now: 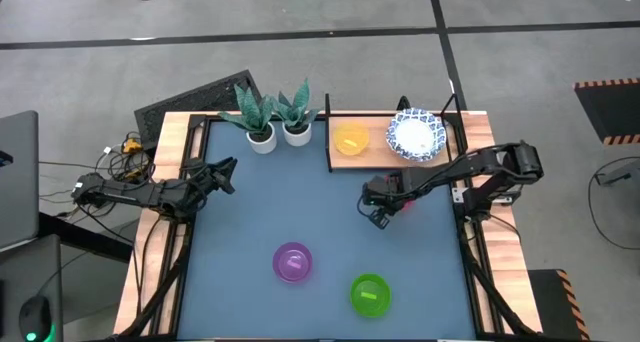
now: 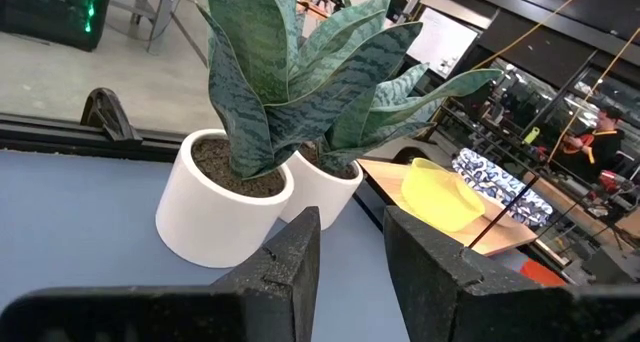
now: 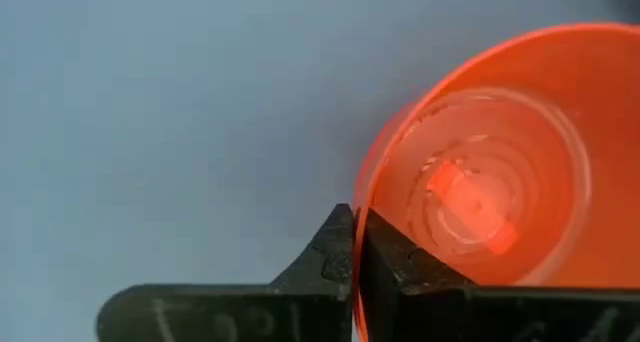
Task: Place and stack bowls onto a shelf
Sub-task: Stack the red bowl on the yellow bowl on the shelf
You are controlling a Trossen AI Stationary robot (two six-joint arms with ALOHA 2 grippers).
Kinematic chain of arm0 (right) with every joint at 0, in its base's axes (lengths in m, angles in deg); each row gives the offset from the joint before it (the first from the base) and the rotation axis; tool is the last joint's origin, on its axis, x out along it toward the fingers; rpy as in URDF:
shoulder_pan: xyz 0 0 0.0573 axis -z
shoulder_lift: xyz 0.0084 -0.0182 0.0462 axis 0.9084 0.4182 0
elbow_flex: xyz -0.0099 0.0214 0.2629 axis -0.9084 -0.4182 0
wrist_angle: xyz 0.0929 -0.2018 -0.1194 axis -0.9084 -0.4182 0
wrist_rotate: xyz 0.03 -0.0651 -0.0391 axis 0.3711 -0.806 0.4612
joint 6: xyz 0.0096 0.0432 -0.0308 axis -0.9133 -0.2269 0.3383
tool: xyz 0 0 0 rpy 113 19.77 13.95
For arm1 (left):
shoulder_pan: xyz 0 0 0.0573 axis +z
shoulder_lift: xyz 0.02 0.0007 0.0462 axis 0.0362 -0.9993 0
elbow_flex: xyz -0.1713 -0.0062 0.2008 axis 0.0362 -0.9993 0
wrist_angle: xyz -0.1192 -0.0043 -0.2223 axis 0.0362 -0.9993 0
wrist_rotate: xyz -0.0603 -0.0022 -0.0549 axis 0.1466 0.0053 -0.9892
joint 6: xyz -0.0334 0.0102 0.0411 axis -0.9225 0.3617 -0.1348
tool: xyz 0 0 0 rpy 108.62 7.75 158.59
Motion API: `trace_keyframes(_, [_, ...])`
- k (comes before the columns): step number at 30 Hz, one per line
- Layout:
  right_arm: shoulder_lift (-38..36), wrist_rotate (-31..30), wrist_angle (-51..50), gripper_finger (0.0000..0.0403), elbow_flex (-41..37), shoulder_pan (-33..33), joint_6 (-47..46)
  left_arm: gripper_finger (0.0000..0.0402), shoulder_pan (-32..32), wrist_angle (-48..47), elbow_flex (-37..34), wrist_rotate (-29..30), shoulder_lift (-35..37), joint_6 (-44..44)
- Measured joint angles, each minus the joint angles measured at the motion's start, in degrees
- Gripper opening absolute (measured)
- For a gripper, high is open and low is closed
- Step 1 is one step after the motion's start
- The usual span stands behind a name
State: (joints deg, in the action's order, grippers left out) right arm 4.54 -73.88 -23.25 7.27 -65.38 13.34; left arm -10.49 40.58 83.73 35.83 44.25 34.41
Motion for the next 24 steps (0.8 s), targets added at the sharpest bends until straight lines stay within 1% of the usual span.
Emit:
trace_keyframes(4, [-1.6, 2.8, -0.6, 0.0023, 3.0, -0.3, 0.2, 0.0098, 0.0, 0.0, 0.0, 0.0, 0.0, -0.1])
trace_keyframes(6, [-3.1, 4.3, -0.9, 0.0022, 5.8, -0.3, 2.1, 0.0098, 0.0, 0.0, 0.0, 0.0, 0.0, -0.1])
trace_keyframes(10, [-5.8, 4.8, -0.9, 0.0022, 12.3, 1.0, 9.3, 0.0098, 0.0, 0.0, 0.0, 0.0, 0.0, -0.1])
trace_keyframes(12, [-7.1, 3.1, -1.1, 0.0022, 15.6, 2.6, 13.9, 0.0098, 0.0, 0.0, 0.0, 0.0, 0.0, -0.1])
trace_keyframes(15, [-7.6, -1.6, -2.2, 0.0022, 20.1, 5.8, 23.5, 0.0098, 0.0, 0.0, 0.0, 0.0, 0.0, 0.0])
trace_keyframes(17, [-7.6, -4.1, -2.5, 0.0022, 22.1, 8.5, 32.6, 0.0098, 0.0, 0.0, 0.0, 0.0, 0.0, 0.0])
trace_keyframes(19, [-7.6, -4.6, -1.3, 0.0022, 23.0, 11.3, 43.8, 0.0098, 0.0, 0.0, 0.0, 0.0, 0.0, 0.0])
trace_keyframes(21, [-7.6, -4.6, -0.1, 0.0022, 23.1, 13.9, 53.1, 0.0098, 0.0, 0.0, 0.0, 0.0, 0.0, 0.0])
trace_keyframes(24, [-7.6, -4.3, 1.7, 0.0022, 23.0, 17.8, 61.0, 0.0098, 0.0, 0.0, 0.0, 0.0, 0.0, 0.0])
